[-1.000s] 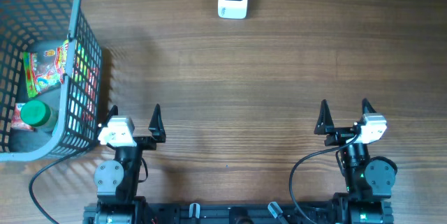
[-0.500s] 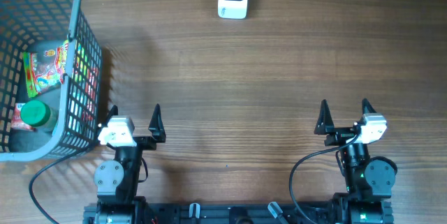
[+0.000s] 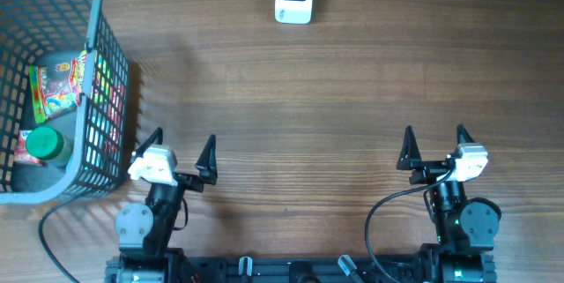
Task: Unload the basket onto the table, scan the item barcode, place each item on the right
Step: 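Reach the left gripper into the basket and grasp the green-lidded jar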
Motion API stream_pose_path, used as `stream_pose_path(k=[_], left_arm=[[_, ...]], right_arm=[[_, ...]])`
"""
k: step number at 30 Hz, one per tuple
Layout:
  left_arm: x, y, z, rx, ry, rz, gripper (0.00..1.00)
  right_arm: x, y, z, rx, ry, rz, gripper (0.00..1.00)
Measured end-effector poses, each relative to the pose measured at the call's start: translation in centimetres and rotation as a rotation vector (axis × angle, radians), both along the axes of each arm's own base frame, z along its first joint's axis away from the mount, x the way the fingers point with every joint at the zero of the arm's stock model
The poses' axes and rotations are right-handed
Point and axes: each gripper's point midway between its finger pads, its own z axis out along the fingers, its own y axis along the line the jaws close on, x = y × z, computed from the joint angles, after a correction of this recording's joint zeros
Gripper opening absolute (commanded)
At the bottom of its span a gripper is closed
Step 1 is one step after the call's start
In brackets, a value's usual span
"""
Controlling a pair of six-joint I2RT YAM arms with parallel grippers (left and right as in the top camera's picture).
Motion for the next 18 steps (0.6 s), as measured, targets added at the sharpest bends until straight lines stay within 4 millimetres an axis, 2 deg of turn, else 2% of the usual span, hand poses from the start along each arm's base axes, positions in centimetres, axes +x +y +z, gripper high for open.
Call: stream_pose_path(k=[4,7,9,12,13,16,18], left_arm=[[0.4,-0.7,4.3,-0.004,0.046,-0.042,1.00],[1.5,-1.0,8.6,-0.008,0.157,-0.058,1.00],[2.5,-1.1,12.1,-0.011,0.232,-0.062,1.00],[3.0,-1.5,16.4,-0.016,0.321,-0.083,1.00],[3.5,-1.5,19.1,-0.016,0.321,-0.085,1.00],[4.0,-1.7,21.7,-0.015,0.316,-0.095,1.00],[4.5,-1.3,22.1,-0.008,0.333,-0.073,1.00]], right_arm=[[0.0,0.0,0.0,0.000,0.000,0.000,1.00],[0.0,0.0,0.0,0.000,0.000,0.000,1.00],[0.0,0.0,0.0,0.000,0.000,0.000,1.00],[0.0,0.0,0.0,0.000,-0.001,0.000,1.00],[0.0,0.0,0.0,0.000,-0.001,0.000,1.00],[0.0,0.0,0.0,0.000,0.000,0.000,1.00],[0.0,0.0,0.0,0.000,0.000,0.000,1.00]])
